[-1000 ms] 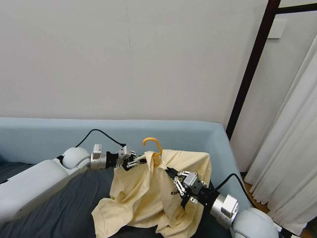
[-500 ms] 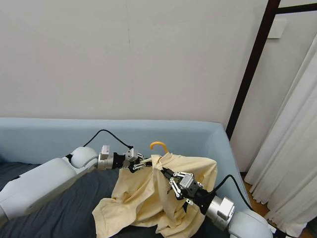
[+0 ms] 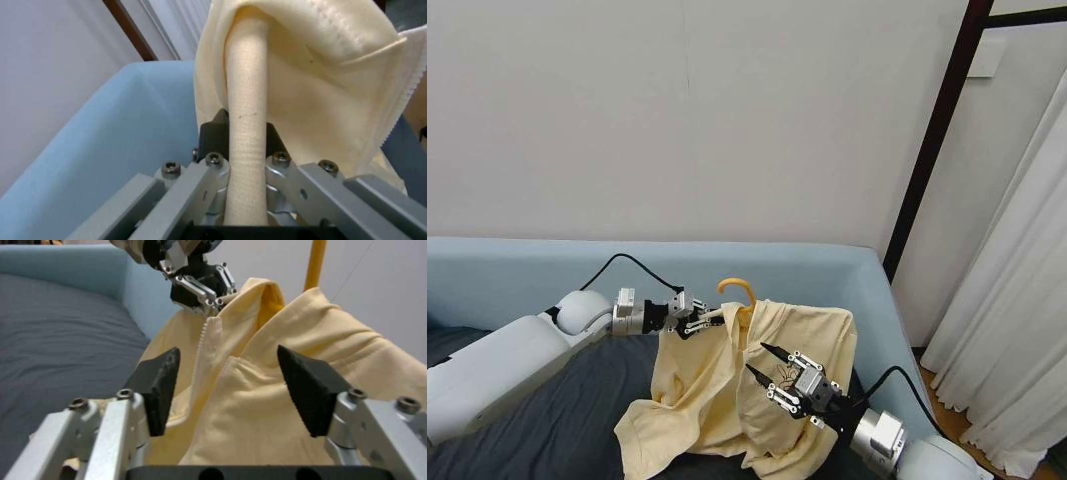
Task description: Pick up the clothes from the sofa and hang them on the clothes hanger.
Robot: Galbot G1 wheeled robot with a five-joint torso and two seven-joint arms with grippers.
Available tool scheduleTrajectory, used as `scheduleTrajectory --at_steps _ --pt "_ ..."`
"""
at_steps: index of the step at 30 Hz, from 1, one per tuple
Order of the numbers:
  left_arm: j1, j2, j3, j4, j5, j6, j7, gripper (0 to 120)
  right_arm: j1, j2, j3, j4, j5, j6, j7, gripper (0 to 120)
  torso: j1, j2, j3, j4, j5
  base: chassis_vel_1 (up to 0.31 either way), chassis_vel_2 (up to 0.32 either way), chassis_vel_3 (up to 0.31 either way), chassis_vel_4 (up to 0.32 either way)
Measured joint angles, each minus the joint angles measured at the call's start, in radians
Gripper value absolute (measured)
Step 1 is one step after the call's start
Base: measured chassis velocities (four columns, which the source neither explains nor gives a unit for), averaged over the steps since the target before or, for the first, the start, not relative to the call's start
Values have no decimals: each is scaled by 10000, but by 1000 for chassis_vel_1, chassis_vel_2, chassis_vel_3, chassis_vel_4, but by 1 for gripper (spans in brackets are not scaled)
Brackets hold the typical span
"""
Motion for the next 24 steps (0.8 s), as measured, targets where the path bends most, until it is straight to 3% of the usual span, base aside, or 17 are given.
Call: scheduleTrajectory --at_steps 6,10,16,19,24 --pt "-138 153 -92 59 407 -419 318 1 -226 -253 753 605 800 -345 204 82 -1 0 0 0 3 0 0 0 0" --pt "-147 64 -205 55 833 -692 497 1 92 -997 1312 1147 2469 -1492 497 98 0 0 0 -1 -2 0 0 0 0" --pt "-71 -21 -226 -78 1070 -799 553 1 389 -1530 1420 1017 3560 -2198 547 100 0 0 1 0 1 0 0 0 0" --pt "-70 -345 -101 -130 1467 -1042 673 1 750 -2050 1504 602 5079 -3527 -92 100 0 0 1 -4 1 0 0 0 0" --pt "-90 -580 -70 -13 1984 -1305 759 1 1129 -2368 1431 440 5838 -3903 -704 100 0 0 1 1 4 0 0 0 0"
